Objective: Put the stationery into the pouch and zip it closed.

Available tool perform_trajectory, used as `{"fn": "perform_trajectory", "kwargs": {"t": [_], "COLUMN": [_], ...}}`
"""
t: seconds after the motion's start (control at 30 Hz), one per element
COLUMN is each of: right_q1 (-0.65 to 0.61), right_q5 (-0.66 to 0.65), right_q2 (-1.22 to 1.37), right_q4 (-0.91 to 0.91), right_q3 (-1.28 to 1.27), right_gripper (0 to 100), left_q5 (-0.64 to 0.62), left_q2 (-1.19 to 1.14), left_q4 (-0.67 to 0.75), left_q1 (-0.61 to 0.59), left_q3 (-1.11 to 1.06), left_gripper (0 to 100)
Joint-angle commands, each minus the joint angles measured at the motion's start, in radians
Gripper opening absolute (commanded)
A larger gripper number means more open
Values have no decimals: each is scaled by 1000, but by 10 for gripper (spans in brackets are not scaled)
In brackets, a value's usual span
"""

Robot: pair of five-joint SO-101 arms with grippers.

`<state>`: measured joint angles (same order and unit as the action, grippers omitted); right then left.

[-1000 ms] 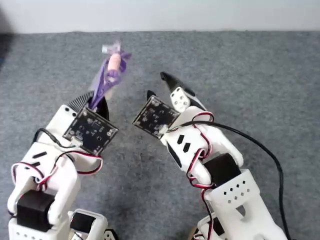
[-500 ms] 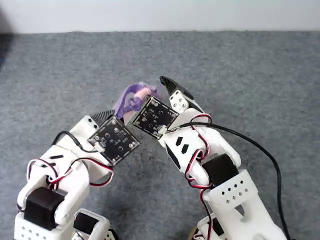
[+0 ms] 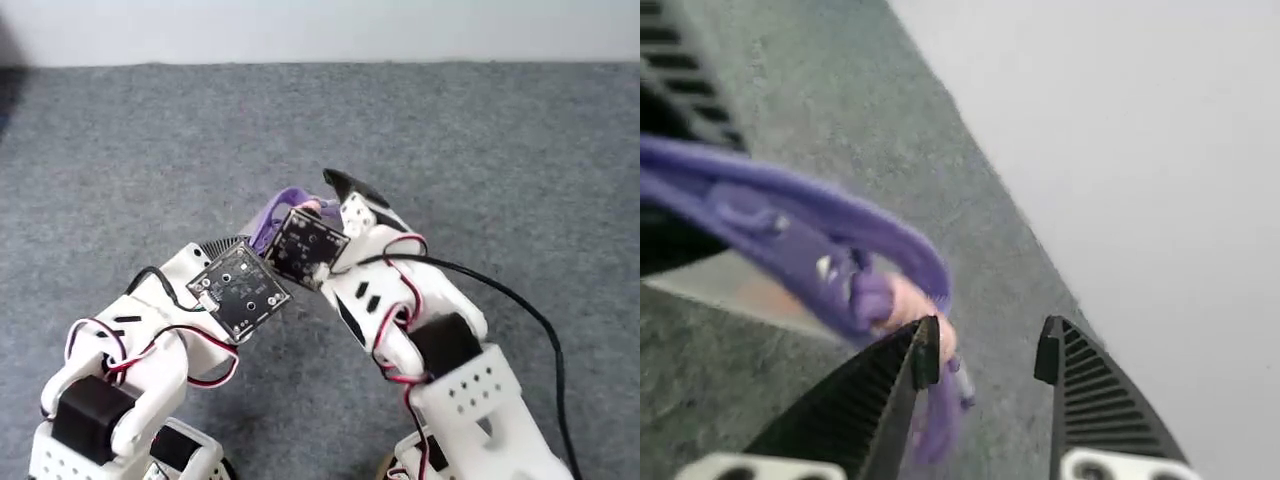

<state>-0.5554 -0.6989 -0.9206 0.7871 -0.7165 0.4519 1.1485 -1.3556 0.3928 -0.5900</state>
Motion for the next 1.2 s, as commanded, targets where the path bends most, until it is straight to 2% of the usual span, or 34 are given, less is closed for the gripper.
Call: {"fn": "perform_trajectory", "kwargs": {"t": [0.0,0.2,0.33,0.47,0.6,0.97,1.17], "right_q1": [5,1,-22,-39,-39,-39,-84], "right_q5": [-9,-11,-20,-112,-137,-149,-193], "right_q2": [-73,-105,-107,-107,-107,-114,-117], "right_q4": [91,133,-5,-197,-349,-539,-552], "right_q3": [5,-20,-117,-241,-331,-371,-371], "right_gripper": [187,187,187,187,187,187,187], "left_q5": [-12,-12,-12,-12,-9,-6,12], "left_q2": [14,14,14,14,52,207,210], "left_q4": [2,2,2,-6,-5,-6,2], "left_q1": [5,8,12,12,14,23,25], "left_q3": [8,8,10,16,7,-137,-143], "left_gripper": [11,12,12,12,12,12,12]}}
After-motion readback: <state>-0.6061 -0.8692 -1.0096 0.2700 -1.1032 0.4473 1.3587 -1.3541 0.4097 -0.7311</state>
